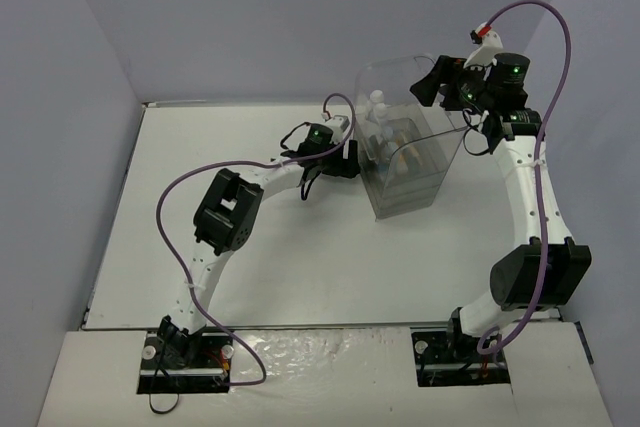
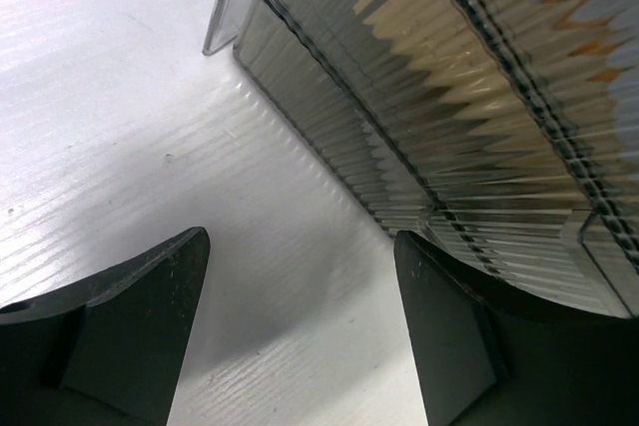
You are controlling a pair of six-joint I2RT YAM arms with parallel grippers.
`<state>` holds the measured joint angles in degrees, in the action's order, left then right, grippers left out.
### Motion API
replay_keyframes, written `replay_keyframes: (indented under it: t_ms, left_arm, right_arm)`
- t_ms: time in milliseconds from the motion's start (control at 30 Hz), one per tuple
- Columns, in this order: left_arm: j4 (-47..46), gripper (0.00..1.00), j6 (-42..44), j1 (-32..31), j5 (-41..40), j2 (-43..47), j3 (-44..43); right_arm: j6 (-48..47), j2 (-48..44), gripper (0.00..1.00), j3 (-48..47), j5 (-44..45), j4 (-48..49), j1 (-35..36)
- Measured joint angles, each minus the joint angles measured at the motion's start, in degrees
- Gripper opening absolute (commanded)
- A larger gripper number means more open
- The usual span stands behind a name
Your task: Organize the makeup
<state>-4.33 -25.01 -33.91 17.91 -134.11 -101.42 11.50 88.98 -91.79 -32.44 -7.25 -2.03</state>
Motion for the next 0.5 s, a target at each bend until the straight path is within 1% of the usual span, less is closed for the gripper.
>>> replay_keyframes:
  t_ms: [100, 200, 300, 367, 500]
  left_arm:
    - [-1.57, 0.75, 0.24, 0.03, -0.99, 1.16, 2.30]
    - [-1.50, 0.79, 0.60, 0.29, -2.42, 5.71, 8.48]
    - [-0.11, 0.81, 1.26, 1.28, -3.80, 12.55, 15.20]
    - [1.65, 0.84, 2.36, 2.57, -5.26, 17.39, 17.87]
    - [8.12, 0.88, 5.30, 7.18, -9.12, 29.80, 21.15]
  right_arm:
    - [0.00, -0.10, 0.85, -0.15, 0.03, -0.24, 0.16]
    - [0.02, -0.21, 0.89, -0.95, 0.46, -1.55, 0.14]
    - [0.00, -0.60, 0.95, -2.00, 1.72, -3.85, 0.14]
    - [-0.16, -1.38, 0.99, -2.27, 2.94, -4.93, 0.07]
    - [-1.40, -5.62, 1.00, -2.29, 6.58, -6.90, 0.06]
